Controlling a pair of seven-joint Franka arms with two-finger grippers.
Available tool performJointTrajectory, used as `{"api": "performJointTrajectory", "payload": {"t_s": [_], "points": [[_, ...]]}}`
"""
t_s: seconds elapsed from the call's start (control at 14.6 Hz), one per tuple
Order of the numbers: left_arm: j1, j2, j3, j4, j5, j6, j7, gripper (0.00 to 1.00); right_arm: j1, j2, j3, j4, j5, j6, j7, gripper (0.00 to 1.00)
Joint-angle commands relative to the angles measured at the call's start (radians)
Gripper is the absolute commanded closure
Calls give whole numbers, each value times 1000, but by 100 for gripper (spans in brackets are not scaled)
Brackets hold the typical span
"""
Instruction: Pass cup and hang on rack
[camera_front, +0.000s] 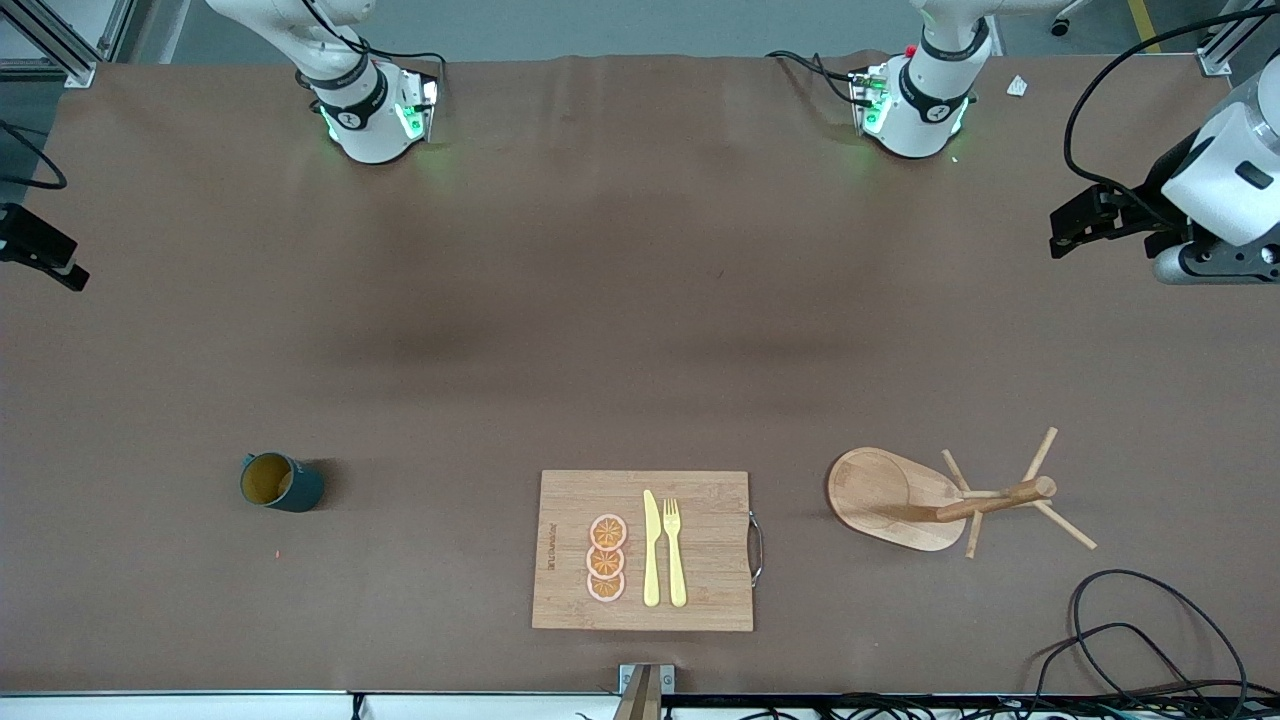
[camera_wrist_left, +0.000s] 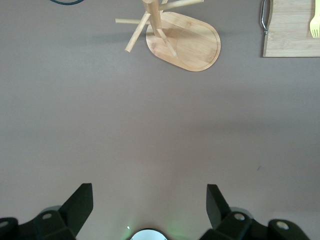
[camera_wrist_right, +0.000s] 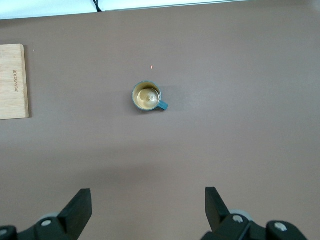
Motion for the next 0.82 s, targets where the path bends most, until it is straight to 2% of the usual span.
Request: {"api": "performJointTrajectory", "payload": {"t_s": [0.0, 0.41, 0.76], "points": [[1, 3, -4, 22, 11, -19, 14, 0, -6, -26, 2, -25, 4, 3, 2, 0], [-2, 12, -2, 21, -5, -16, -1, 0, -6, -21, 0, -16, 1, 5, 2, 0], [-15, 56, -7, 24, -2, 66, -47, 0, -13, 64, 3, 1, 30, 54, 3, 0]]}}
